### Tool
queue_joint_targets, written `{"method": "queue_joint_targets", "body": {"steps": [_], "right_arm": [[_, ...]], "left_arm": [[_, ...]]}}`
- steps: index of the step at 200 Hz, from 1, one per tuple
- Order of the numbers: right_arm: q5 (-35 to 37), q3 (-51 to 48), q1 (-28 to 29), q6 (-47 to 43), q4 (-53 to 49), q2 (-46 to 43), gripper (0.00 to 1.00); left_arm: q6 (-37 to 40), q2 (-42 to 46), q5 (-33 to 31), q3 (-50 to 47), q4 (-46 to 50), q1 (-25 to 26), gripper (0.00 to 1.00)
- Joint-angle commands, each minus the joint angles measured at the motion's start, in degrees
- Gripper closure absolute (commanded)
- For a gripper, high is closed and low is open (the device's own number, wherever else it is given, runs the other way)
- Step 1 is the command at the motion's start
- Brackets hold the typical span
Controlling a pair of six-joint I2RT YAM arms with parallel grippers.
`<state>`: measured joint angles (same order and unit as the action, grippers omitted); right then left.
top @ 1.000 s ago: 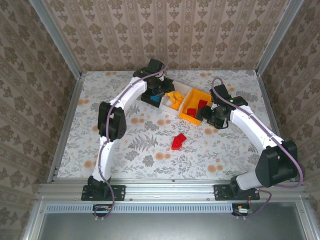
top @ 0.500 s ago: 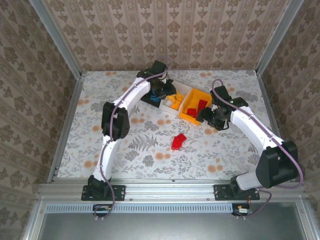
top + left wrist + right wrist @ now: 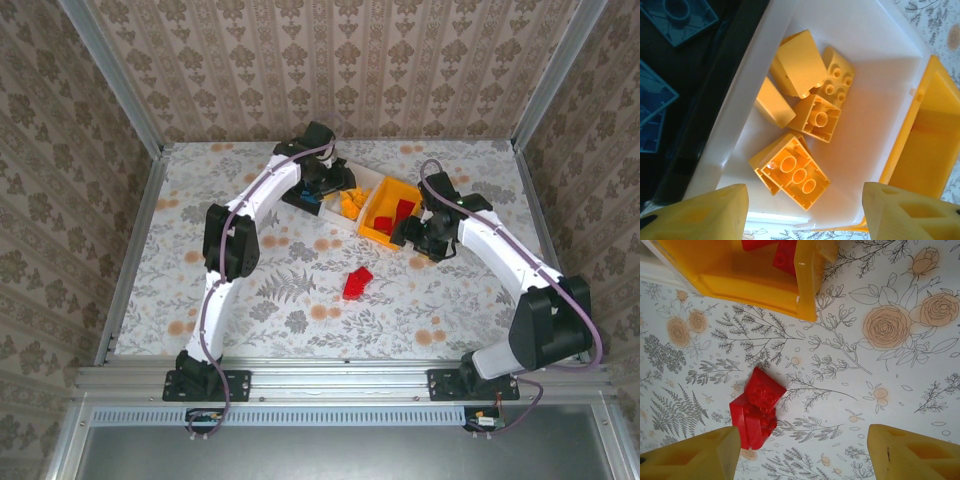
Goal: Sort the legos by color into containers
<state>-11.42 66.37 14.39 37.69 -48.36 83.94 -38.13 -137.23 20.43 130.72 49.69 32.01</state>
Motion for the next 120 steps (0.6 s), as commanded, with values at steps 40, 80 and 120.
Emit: {"method": "queue_joint_targets", "body": {"steps": [40, 80, 120], "right_arm": [[-3.1, 0.2, 4.7, -2.9, -2.9, 8.5, 0.31], [-1.4, 3.3, 11.8, -5.8, -4.9, 14.6, 0.34], [-0.2, 5.8, 14.8, -6.2, -5.7, 17.2, 0.35]], "left_arm": [[10.2, 10.2, -7.8, -2.6, 5.2, 1.1, 0.31], [12.9, 17.7, -11.1, -13.4, 3.5, 1.0, 0.29], [12.6, 21.9, -10.6, -21.4, 0.5, 0.9, 0.27]]}}
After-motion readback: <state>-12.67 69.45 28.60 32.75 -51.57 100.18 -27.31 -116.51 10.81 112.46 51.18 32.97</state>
